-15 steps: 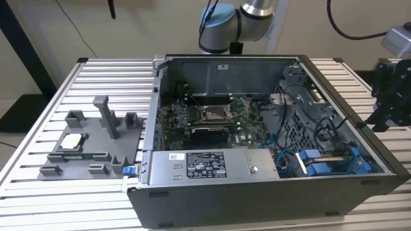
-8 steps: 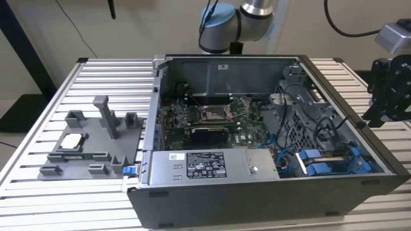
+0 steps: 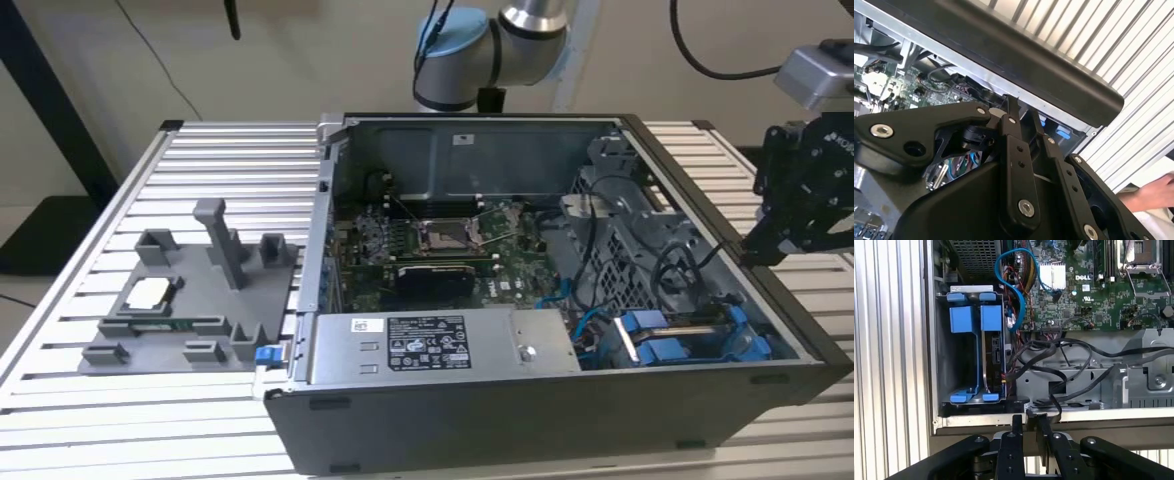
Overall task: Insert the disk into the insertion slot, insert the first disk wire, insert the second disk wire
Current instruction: 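Insert the second disk wire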
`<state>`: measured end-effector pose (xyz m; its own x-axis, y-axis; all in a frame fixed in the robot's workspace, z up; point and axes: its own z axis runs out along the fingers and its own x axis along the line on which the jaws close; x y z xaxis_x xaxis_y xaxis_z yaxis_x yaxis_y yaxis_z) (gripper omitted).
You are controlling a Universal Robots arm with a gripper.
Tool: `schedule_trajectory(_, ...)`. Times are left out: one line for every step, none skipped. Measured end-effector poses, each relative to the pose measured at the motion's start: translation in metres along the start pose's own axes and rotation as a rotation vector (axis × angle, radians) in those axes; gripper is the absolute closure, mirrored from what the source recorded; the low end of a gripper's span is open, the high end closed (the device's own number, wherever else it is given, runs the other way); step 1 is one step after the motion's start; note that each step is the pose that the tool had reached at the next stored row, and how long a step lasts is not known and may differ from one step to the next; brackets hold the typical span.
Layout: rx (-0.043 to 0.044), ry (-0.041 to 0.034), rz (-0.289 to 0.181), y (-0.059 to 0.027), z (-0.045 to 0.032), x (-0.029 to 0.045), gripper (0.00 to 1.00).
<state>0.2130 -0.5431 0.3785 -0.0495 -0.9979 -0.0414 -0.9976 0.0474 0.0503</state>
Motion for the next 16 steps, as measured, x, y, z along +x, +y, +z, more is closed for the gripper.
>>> schedule_trajectory(-0.0027, -0.0001, 0.001, 0.0000, 0.0005, 0.0001, 0.74)
schedule_trajectory(-0.0041, -0.0013, 0.003, 0.0000, 0.0008, 0.0001, 0.74)
schedule_trajectory(-0.0048, -0.0053, 0.005, 0.0000, 0.0011, 0.0001, 0.74)
schedule_trajectory(-0.0052, -0.0109, 0.008, 0.0000, 0.0014, 0.0001, 0.74)
schedule_trajectory(-0.0055, -0.0170, 0.010, 0.0000, 0.0015, 0.0001, 0.74)
schedule_trajectory(-0.0058, -0.0237, 0.013, 0.0000, 0.0017, 0.0001, 0.74)
schedule_trajectory(-0.0060, -0.0312, 0.016, 0.0001, 0.0019, 0.0001, 0.74)
schedule_trajectory(-0.0062, -0.0368, 0.019, 0.0002, 0.0020, 0.0001, 0.76)
schedule_trajectory(-0.0068, -0.0403, 0.023, 0.0001, 0.0023, 0.0001, 0.76)
schedule_trajectory(-0.0079, -0.0423, 0.027, 0.0002, 0.0025, 0.0001, 0.83)
schedule_trajectory(-0.0095, -0.0431, 0.031, 0.0002, 0.0027, 0.0001, 0.83)
schedule_trajectory(-0.0116, -0.0432, 0.033, 0.0003, 0.0029, 0.0001, 0.83)
schedule_trajectory(-0.0124, -0.0432, 0.034, 0.0003, 0.0028, 0.0001, 0.83)
schedule_trajectory(-0.0125, -0.0432, 0.034, 0.0003, 0.0028, 0.0001, 0.83)
schedule_trajectory(-0.0125, -0.0433, 0.034, 0.0002, 0.0029, 0.0001, 0.83)
schedule_trajectory(-0.0125, -0.0433, 0.034, 0.0002, 0.0029, 0.0001, 0.83)
